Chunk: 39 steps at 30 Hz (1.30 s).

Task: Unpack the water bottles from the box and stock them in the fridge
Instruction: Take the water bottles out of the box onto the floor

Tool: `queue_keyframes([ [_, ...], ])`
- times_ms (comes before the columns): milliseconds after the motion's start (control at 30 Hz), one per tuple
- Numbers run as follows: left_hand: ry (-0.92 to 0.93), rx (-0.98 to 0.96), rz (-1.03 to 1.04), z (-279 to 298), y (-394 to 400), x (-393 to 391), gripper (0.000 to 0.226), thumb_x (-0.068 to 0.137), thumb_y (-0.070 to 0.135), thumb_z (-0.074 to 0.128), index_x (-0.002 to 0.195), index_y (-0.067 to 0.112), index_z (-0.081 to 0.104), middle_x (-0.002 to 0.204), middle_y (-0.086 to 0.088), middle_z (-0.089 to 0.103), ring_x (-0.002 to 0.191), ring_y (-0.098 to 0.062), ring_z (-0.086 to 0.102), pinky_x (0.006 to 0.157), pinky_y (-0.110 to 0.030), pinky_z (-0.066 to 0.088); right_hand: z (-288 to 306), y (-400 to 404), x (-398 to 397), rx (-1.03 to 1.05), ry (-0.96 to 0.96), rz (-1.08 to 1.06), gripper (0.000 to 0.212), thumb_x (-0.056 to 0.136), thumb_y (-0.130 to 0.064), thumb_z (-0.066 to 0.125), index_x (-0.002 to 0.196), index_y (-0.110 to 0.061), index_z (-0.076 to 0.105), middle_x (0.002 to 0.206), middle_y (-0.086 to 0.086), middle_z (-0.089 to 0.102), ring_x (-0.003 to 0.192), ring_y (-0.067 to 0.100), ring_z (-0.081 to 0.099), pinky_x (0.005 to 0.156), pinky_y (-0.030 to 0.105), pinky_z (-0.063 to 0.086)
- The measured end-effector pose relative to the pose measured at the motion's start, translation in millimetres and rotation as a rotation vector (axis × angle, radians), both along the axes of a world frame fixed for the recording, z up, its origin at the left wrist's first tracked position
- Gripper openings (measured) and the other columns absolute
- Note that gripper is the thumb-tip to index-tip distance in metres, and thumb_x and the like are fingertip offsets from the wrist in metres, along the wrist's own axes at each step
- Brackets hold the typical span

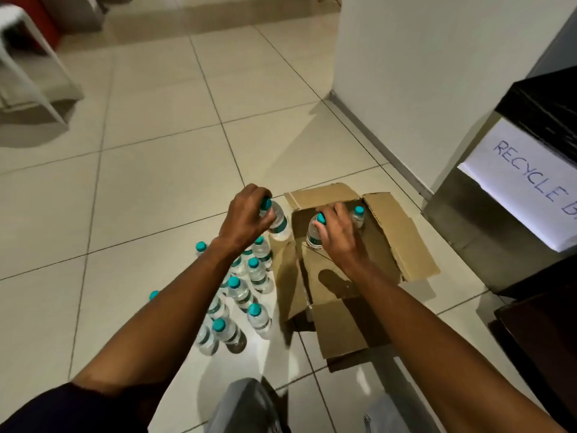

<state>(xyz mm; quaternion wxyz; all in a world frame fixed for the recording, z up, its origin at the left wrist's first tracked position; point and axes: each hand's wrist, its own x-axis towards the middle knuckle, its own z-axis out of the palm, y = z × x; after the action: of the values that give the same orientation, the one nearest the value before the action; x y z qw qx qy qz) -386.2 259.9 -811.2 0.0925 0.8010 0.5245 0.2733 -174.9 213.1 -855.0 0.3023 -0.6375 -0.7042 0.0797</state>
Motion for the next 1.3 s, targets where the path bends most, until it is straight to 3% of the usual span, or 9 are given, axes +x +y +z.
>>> queue_keyframes([
  [133,-0.023,0.044,0.101,17.6,-6.0,-58.1,0.026,0.086,0.017,0.067,0.109,0.005,0.063,0.100,-0.012,0.060,0.086,-0.024,0.056,0.075,-0.034,0.048,23.7,12.5,-47.4,-0.023,-0.004,0.088,0.032,0.096,-0.015,0.059,0.127,-0.005,0.056,0.123,0.016,0.050,0.103,0.027,0.058,0.084,0.028,0.048],
  [367,-0.020,0.068,0.296,11.3,-21.1,-163.2,0.027,0.085,0.016,0.068,0.108,0.003,0.063,0.097,-0.014,0.061,0.084,-0.026,0.056,0.074,-0.036,0.047,42.0,24.5,-144.0,0.006,-0.031,0.278,0.034,0.098,-0.023,0.056,0.129,-0.008,0.054,0.122,0.013,0.051,0.100,0.024,0.058,0.084,0.030,0.049],
  [667,-0.037,-0.098,0.526,-43.2,-36.8,-257.4,0.025,0.083,0.013,0.069,0.106,0.004,0.063,0.099,-0.013,0.061,0.088,-0.025,0.054,0.075,-0.036,0.046,12.8,49.3,-256.3,-0.003,-0.062,0.531,0.031,0.095,-0.011,0.060,0.123,0.002,0.058,0.118,0.021,0.055,0.097,0.031,0.061,0.086,0.036,0.053],
  [733,-0.030,-0.149,0.549,-59.0,-39.5,-267.6,0.026,0.084,0.011,0.070,0.107,0.004,0.063,0.101,-0.014,0.061,0.090,-0.026,0.055,0.077,-0.038,0.049,1.2,54.0,-275.0,-0.036,-0.062,0.540,0.032,0.093,-0.009,0.063,0.124,-0.002,0.058,0.119,0.018,0.055,0.097,0.029,0.062,0.085,0.032,0.053],
  [867,-0.019,-0.241,0.578,-90.8,-38.5,-281.2,0.024,0.084,0.011,0.072,0.106,0.006,0.064,0.103,-0.013,0.062,0.090,-0.023,0.055,0.074,-0.029,0.045,-27.0,66.3,-298.9,-0.113,-0.116,0.579,0.036,0.089,-0.003,0.066,0.123,-0.008,0.056,0.120,0.013,0.055,0.098,0.026,0.060,0.083,0.031,0.051],
  [1000,-0.007,-0.341,0.576,-111.9,-30.0,-282.3,0.023,0.084,0.012,0.073,0.105,0.009,0.064,0.104,-0.010,0.061,0.091,-0.023,0.059,0.080,-0.036,0.055,-52.9,75.6,-310.2,-0.184,-0.212,0.596,0.038,0.086,0.001,0.064,0.122,-0.009,0.056,0.121,0.012,0.058,0.099,0.027,0.059,0.081,0.028,0.046],
  [1167,0.023,-0.443,0.538,-133.7,-22.3,-277.4,0.024,0.082,0.012,0.076,0.103,0.013,0.066,0.104,-0.008,0.063,0.091,-0.022,0.059,0.083,-0.038,0.056,-86.3,85.7,-316.2,-0.304,-0.361,0.626,0.019,0.094,-0.007,0.052,0.111,-0.010,0.060,0.107,0.010,0.062,0.097,0.028,0.059,0.068,0.003,0.035],
  [1233,0.038,-0.467,0.519,-139.9,-21.3,-274.4,0.025,0.081,0.011,0.076,0.103,0.013,0.067,0.104,-0.007,0.064,0.092,-0.022,0.060,0.083,-0.036,0.055,-94.2,88.6,-321.8,-0.392,-0.337,0.646,0.027,0.090,-0.007,0.061,0.116,-0.011,0.058,0.110,0.011,0.063,0.098,0.027,0.060,0.078,0.010,0.041],
  [1300,0.060,-0.486,0.499,-145.7,-17.8,-271.8,0.024,0.081,0.010,0.076,0.103,0.012,0.067,0.104,-0.008,0.065,0.091,-0.022,0.060,0.081,-0.033,0.054,-95.1,88.8,-325.5,-0.444,-0.322,0.617,0.041,0.085,-0.008,0.070,0.123,-0.013,0.055,0.114,0.011,0.064,0.098,0.026,0.061,0.082,0.026,0.046],
])
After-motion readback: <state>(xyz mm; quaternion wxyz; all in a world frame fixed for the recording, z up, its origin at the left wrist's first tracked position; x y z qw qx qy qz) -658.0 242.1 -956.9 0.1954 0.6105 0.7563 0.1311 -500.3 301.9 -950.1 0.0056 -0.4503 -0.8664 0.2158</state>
